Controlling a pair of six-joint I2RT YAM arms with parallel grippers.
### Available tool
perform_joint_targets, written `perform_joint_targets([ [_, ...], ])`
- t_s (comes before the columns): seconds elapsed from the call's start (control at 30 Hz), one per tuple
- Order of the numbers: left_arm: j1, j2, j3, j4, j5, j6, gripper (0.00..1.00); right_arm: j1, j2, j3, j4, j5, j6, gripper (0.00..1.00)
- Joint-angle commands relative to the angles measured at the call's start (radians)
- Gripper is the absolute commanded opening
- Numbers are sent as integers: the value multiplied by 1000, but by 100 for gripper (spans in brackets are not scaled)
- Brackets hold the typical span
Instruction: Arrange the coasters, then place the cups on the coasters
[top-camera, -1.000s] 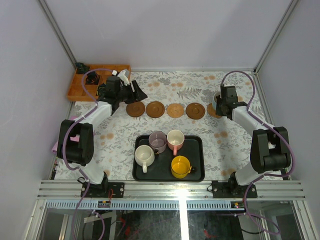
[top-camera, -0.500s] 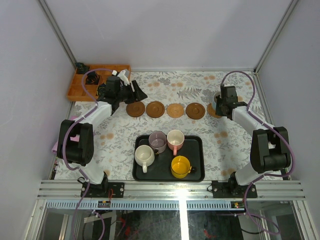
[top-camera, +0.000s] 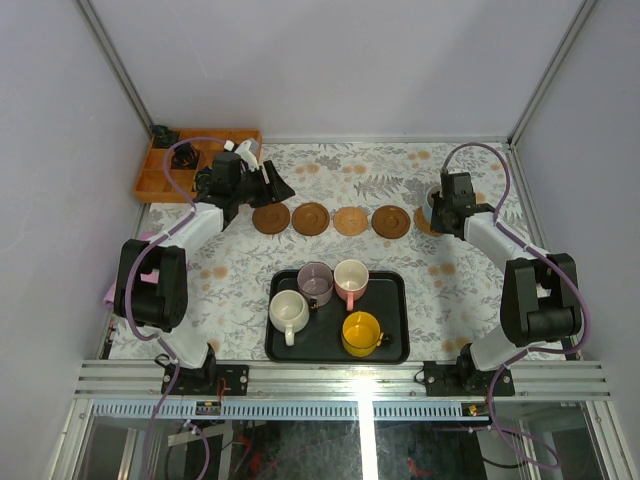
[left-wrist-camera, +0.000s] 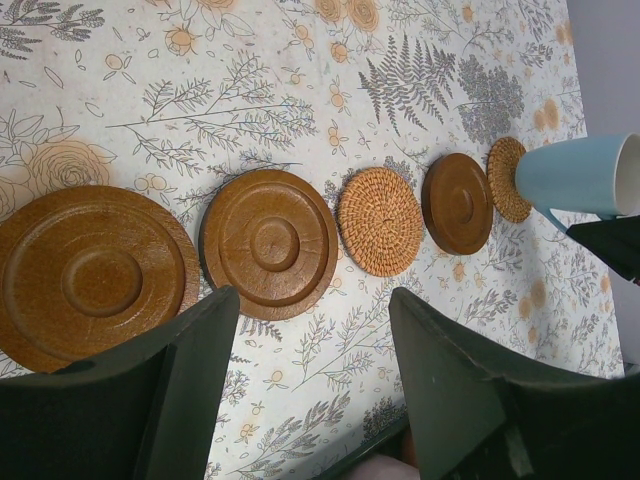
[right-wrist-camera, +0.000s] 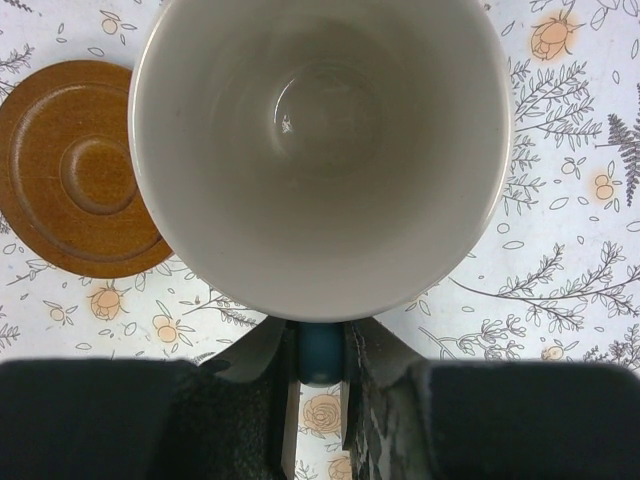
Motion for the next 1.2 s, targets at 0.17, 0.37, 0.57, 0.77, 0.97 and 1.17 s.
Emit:
perform_joint_targets([
  [0.17, -5, -4, -8, 49, 11, -6, 62, -5, -16, 20, 22, 16, 10, 0],
  [0.37, -5, 1, -7, 48, 13, -7, 62, -5, -9, 15, 21, 23, 13, 0],
  [0.57, -4, 2, -8, 50, 13, -6, 62, -5, 1, 20, 15, 24, 19, 0],
  [0.77, -4, 2, -8, 49, 13, -3, 62, -5, 6, 20, 7, 28, 28, 7],
  [0.97, -5, 5, -8, 50, 14, -1, 62, -5, 8, 20, 14, 34, 31, 8],
  [1.17, -4, 4, -11, 50, 14, 1, 62, -5, -12, 25, 42, 61, 29, 6],
])
